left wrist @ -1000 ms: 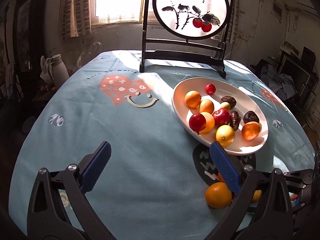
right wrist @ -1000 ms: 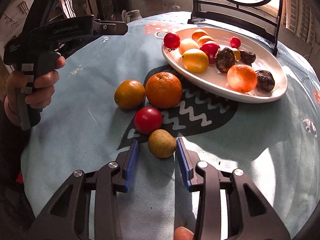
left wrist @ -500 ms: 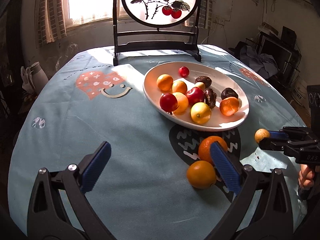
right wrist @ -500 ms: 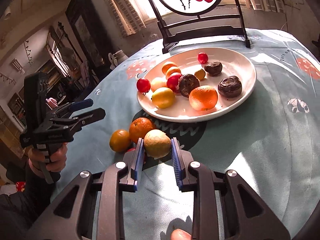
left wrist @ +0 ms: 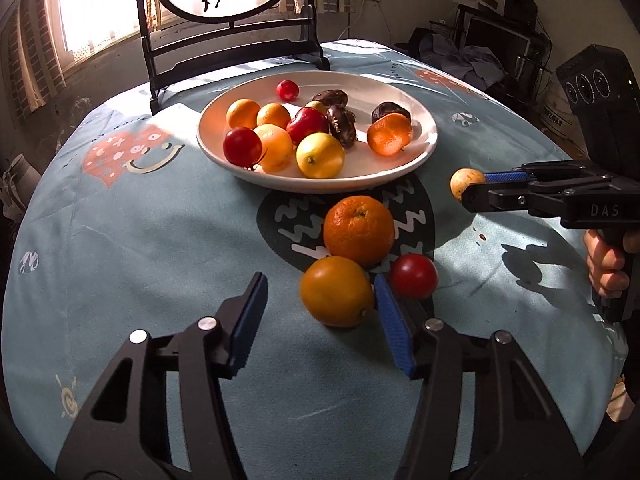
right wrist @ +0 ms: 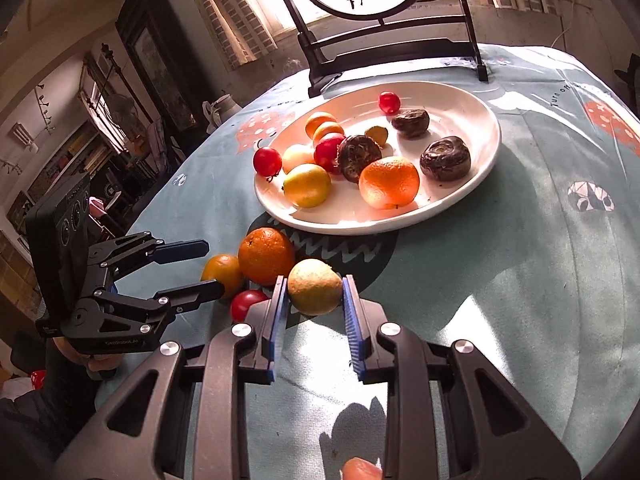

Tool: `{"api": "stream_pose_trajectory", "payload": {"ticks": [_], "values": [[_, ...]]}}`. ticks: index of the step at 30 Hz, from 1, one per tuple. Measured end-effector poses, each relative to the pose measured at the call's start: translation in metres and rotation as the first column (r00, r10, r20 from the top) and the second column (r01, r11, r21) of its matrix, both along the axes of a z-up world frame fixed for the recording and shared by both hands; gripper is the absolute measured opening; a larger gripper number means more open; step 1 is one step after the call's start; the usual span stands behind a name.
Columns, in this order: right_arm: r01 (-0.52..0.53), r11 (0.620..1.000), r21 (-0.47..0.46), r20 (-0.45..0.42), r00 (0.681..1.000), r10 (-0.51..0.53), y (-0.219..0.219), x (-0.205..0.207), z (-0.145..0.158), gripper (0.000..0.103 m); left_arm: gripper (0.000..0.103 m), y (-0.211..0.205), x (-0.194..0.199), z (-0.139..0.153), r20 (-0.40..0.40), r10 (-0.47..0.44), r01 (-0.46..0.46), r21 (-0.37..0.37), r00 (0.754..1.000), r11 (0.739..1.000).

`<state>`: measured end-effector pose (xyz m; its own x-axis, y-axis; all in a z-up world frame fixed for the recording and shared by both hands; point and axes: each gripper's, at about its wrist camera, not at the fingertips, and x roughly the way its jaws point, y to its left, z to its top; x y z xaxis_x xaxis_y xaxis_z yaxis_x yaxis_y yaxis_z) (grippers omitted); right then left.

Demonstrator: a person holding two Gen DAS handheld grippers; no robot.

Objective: Organize fruits
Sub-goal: 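Grasp a pale yellow fruit with the right tool while the left grasps an orange, then carry the pale fruit and orange into the white plate and open both tools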

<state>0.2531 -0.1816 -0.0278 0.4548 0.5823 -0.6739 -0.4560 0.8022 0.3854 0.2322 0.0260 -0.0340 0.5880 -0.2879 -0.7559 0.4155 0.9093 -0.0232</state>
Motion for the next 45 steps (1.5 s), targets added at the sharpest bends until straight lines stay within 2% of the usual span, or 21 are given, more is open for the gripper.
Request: {"api": "stream_pose_trajectory", "payload": {"ticks": [12, 15, 17, 24, 35, 41, 45], "values": [[0.002, 1.000, -0.017, 0.004, 1.000, -0.002, 0.001, -0.001, 0.000, 0.027, 0.053, -0.008, 0.000, -0.005, -0.013, -0.034, 0.034, 0.016, 0.999, 0.999], [0.000, 1.000, -0.022, 0.003, 1.000, 0.000, 0.002, -0.001, -0.001, 0.027, 0.047, -0.009, 0.003, -0.007, -0.028, -0.035, 0.036, 0.014, 0.999, 0.999], [-0.001, 1.000, -0.025, 0.004, 1.000, 0.001, 0.003, -0.001, -0.001, 0.027, 0.040, -0.009, 0.004, -0.011, -0.041, -0.034, 0.035, 0.018, 0.999, 0.999], [0.000, 0.999, -0.037, 0.012, 1.000, 0.001, 0.003, -0.002, 0.000, 0.027, 0.040, -0.010, 0.001, -0.010, -0.038, -0.034, 0.035, 0.022, 0.999, 0.999], [-0.031, 0.999, -0.019, 0.030, 0.999, 0.032, 0.007, -0.007, 0.003, 0.027, 0.039, -0.002, -0.019, 0.012, 0.024, -0.030, 0.032, -0.082, 0.999, 0.996], [-0.117, 0.991, 0.057, 0.022, 0.993, 0.116, 0.017, -0.012, 0.005, 0.028, 0.039, -0.006, -0.015, 0.017, 0.034, -0.024, 0.027, -0.105, 0.999, 0.994], [-0.109, 0.991, 0.076, 0.051, 0.993, 0.106, 0.021, -0.011, 0.010, 0.028, 0.039, -0.005, -0.005, 0.025, 0.052, 0.019, -0.012, -0.138, 0.998, 0.990]]}}
